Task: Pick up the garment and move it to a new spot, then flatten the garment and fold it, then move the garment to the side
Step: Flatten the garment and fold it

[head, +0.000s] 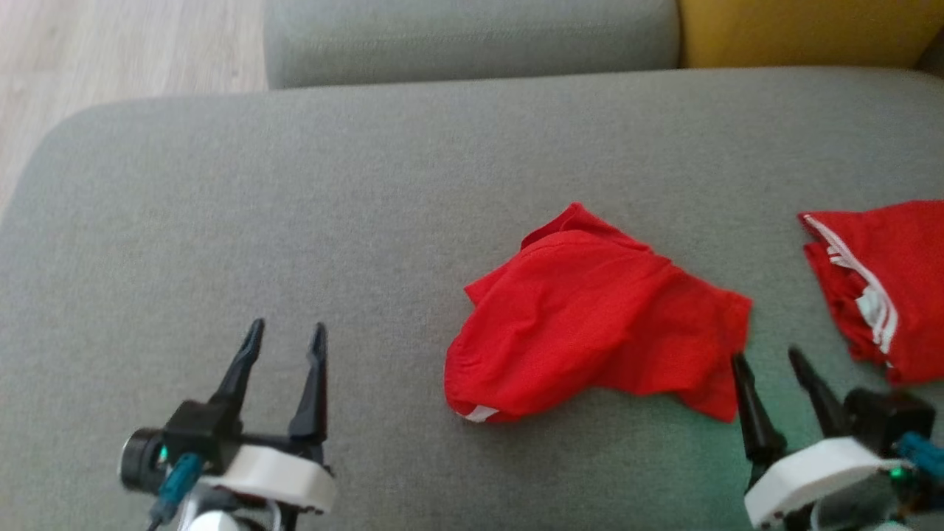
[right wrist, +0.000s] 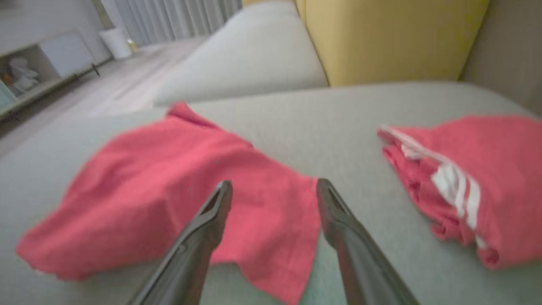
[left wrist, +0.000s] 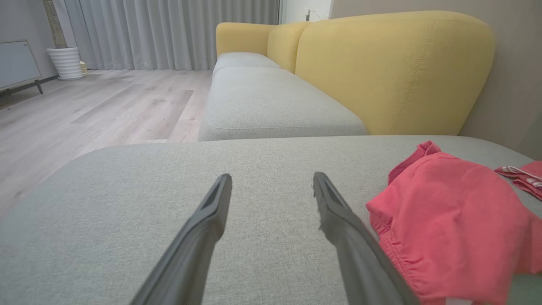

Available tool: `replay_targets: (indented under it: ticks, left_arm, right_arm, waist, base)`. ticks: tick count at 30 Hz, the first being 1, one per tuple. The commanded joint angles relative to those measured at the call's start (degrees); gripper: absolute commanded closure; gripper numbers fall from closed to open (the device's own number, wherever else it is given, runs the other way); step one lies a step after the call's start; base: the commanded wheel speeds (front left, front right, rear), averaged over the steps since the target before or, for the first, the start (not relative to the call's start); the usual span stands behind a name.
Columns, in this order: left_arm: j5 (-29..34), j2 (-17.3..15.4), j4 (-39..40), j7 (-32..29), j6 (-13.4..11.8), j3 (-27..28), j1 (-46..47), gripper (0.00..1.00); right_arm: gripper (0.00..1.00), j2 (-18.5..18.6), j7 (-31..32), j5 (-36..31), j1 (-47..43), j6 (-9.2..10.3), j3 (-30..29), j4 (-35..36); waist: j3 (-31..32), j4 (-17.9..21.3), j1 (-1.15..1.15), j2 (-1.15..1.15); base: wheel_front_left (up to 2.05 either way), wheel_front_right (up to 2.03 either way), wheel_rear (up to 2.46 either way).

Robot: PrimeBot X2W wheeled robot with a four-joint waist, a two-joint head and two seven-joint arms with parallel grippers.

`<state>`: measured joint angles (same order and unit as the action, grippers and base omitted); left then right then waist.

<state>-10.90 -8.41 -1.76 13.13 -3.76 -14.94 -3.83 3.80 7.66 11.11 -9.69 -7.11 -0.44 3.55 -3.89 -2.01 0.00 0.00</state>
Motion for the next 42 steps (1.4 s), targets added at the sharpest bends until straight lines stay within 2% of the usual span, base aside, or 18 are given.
replay_targets:
  ticks: [1,6,14,15,16,17,20,24,28,33,39,42]
  left_arm:
    - [0.18,-0.17,2.21,0.27,-0.03,1.47,3.65,0.0]
    - [0.85,0.57,1.69,0.61,0.84,-0.39,6.71,0.0]
    - [0.97,1.42,0.14,1.34,1.24,-1.29,9.59,0.0]
    - [0.95,1.46,-0.04,1.4,1.22,-1.29,9.69,0.0]
    - [0.93,1.48,-0.17,1.46,1.19,-1.26,9.76,0.0]
    - [0.93,1.5,-0.28,1.51,1.15,-1.22,9.79,0.0]
    - [0.92,1.46,-0.47,1.62,1.01,-1.07,9.78,0.0]
    - [1.35,1.2,-0.44,1.71,0.86,-1.13,9.98,0.0]
    - [1.41,1.12,-0.26,1.77,0.74,-1.13,9.97,0.0]
    - [1.33,0.91,0.14,1.8,0.43,-0.86,9.61,0.0]
    - [1.43,0.9,0.12,1.83,0.59,-1.31,10.01,0.0]
    - [1.47,0.98,-0.04,1.84,0.9,-1.76,10.57,0.0]
  right_arm:
    - [0.0,0.04,-0.18,0.4,2.2,-0.37,1.03,1.12]
    - [0.0,-0.62,-0.7,-0.21,5.4,-0.37,-1.18,-11.49]
    - [0.0,-0.89,-2.84,2.34,10.09,-0.37,-1.23,-23.95]
    - [0.3,-0.89,-2.77,2.87,10.26,-0.37,-0.84,-24.8]
    - [0.91,-0.9,-2.88,3.29,10.36,-0.37,-0.49,-25.29]
    - [1.0,-0.9,-3.12,3.58,10.35,-0.37,-0.22,-25.48]
    - [1.0,-0.9,-3.99,3.38,9.83,-0.37,0.45,-24.21]
    - [1.0,-0.91,-4.31,2.63,8.12,-0.37,1.24,-19.09]
    - [1.0,-0.91,-3.37,1.3,5.15,-0.37,1.18,-11.01]
    - [1.0,-0.91,0.73,1.0,2.28,-0.37,2.04,0.84]
    - [1.0,-0.91,4.64,2.81,5.04,-0.37,2.47,8.81]
    - [1.0,-0.91,5.41,3.44,8.5,-0.37,2.85,9.06]
  waist:
    - [-1.04,-0.8,0.0,0.0]
    - [-4.57,-2.57,0.0,0.0]
    - [-8.01,-3.46,0.0,0.0]
    - [-8.07,-3.43,0.0,0.0]
    - [-8.16,-3.37,0.0,0.0]
    - [-8.17,-3.3,0.0,0.0]
    - [-8.08,-2.92,0.0,0.0]
    - [-7.95,-2.19,0.0,0.0]
    - [-7.64,-1.46,0.0,0.0]
    - [-7.64,-0.35,0.0,0.0]
    - [-7.67,-0.14,0.0,0.0]
    - [-7.94,-0.79,0.0,0.0]
  base:
    - [0.0,0.0,0.0]
    - [0.0,0.0,0.0]
    - [0.0,0.0,0.0]
    - [0.0,0.0,0.0]
    - [0.0,0.0,0.0]
    - [0.0,0.0,0.0]
    - [0.0,0.0,0.0]
    - [0.0,0.0,0.0]
    - [0.0,0.0,0.0]
    - [0.0,0.0,0.0]
    - [0.0,0.0,0.0]
    - [0.0,0.0,0.0]
